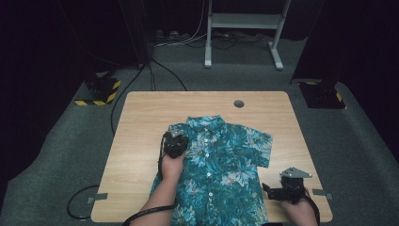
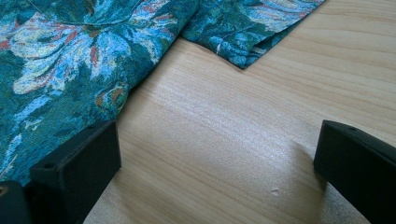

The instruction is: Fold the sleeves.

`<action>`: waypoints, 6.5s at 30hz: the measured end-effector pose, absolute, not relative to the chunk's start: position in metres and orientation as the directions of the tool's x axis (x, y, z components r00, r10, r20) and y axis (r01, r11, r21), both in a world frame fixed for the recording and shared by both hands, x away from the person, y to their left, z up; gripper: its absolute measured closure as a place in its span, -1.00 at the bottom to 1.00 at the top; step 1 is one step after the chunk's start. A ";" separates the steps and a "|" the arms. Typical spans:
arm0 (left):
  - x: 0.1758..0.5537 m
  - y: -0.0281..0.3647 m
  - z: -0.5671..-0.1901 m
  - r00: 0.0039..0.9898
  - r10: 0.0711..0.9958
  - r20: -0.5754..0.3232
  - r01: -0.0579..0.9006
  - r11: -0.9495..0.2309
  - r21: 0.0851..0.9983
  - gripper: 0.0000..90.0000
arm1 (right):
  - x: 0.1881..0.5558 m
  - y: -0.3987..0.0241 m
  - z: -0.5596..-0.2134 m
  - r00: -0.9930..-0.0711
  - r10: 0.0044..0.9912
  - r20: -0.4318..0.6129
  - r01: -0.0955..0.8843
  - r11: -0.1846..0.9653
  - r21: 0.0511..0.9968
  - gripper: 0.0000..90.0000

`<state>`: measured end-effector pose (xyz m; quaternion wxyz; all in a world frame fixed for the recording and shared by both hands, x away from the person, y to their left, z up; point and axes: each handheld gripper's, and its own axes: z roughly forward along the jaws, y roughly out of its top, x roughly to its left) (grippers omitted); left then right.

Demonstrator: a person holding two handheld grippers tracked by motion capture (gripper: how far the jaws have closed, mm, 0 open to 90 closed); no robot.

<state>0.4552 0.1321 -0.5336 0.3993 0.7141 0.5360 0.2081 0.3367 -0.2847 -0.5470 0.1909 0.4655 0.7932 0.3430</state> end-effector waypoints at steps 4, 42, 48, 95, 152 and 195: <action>0.455 0.129 -0.532 0.337 0.932 -0.135 0.601 -0.102 0.793 0.85 | 0.337 -0.285 -0.547 -0.494 0.870 0.017 0.608 0.331 0.722 -0.99; 0.455 0.135 -0.488 0.382 0.918 -0.103 0.549 -0.136 0.825 -0.83 | 0.337 -0.284 -0.547 -0.497 0.868 0.009 0.606 0.339 0.720 -1.00; 0.453 0.147 -0.483 0.404 0.908 -0.111 0.545 -0.142 0.826 -0.95 | 0.337 -0.284 -0.547 -0.497 0.868 0.004 0.604 0.342 0.719 -1.00; 0.409 0.210 -0.494 0.427 0.890 -0.160 0.561 -0.121 0.819 -0.99 | 0.336 -0.283 -0.547 -0.496 0.868 0.000 0.606 0.346 0.717 -1.00; 0.309 0.267 -0.546 0.370 0.924 -0.098 0.647 -0.180 0.741 -0.98 | 0.336 -0.283 -0.547 -0.494 0.869 0.000 0.606 0.344 0.717 -1.00; 0.306 0.260 -0.549 0.383 0.924 -0.009 0.640 -0.259 0.723 -0.98 | 0.341 -0.281 -0.536 -0.500 0.866 -0.014 0.567 0.340 0.750 -0.96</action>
